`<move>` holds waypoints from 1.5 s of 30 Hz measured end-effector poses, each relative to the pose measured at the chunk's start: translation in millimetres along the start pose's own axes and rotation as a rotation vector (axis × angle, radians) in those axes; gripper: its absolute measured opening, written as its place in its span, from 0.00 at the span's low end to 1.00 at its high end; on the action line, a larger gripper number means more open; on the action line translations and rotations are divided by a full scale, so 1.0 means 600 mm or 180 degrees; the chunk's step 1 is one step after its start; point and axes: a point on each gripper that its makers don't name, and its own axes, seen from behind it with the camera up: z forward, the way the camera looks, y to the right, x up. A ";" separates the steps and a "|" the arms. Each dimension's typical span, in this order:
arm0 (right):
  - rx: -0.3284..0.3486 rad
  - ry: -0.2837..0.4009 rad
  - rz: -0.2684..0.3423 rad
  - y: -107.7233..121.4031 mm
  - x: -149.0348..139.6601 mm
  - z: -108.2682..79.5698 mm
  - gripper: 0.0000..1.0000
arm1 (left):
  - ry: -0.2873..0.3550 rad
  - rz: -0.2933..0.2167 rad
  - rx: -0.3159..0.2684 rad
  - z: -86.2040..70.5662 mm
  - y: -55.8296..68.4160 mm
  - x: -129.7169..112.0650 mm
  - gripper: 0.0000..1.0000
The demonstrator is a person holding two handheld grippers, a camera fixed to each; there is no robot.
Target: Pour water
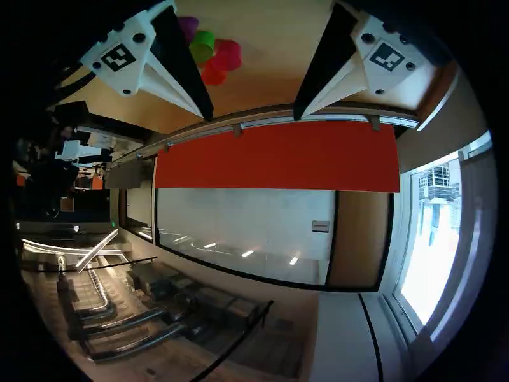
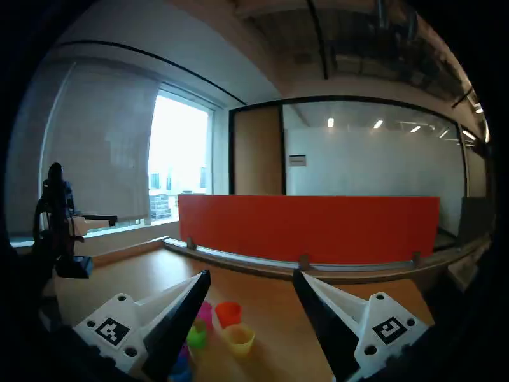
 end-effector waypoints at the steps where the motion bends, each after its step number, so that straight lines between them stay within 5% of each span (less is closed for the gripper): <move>1: 0.0040 -0.0003 0.0001 -0.005 0.001 0.001 1.00 | -0.0002 -0.0006 -0.0033 0.000 0.003 0.000 0.93; 6: 0.0322 -0.0022 -0.0023 -0.042 0.008 0.001 1.00 | -0.0015 -0.0018 -0.0219 -0.002 0.022 0.004 0.94; 15: 0.0422 -0.0053 -0.0091 -0.058 0.004 0.007 1.00 | -0.0053 0.0027 -0.0502 -0.003 0.055 -0.003 0.93; 36: 0.0997 -0.0461 -0.0202 -0.135 -0.030 0.006 1.00 | -0.0389 0.0503 -0.1004 0.001 0.097 -0.044 0.93; 45: 0.1142 -0.0646 -0.0307 -0.154 -0.041 -0.003 1.00 | -0.0563 0.0510 -0.1160 0.010 0.101 -0.070 0.93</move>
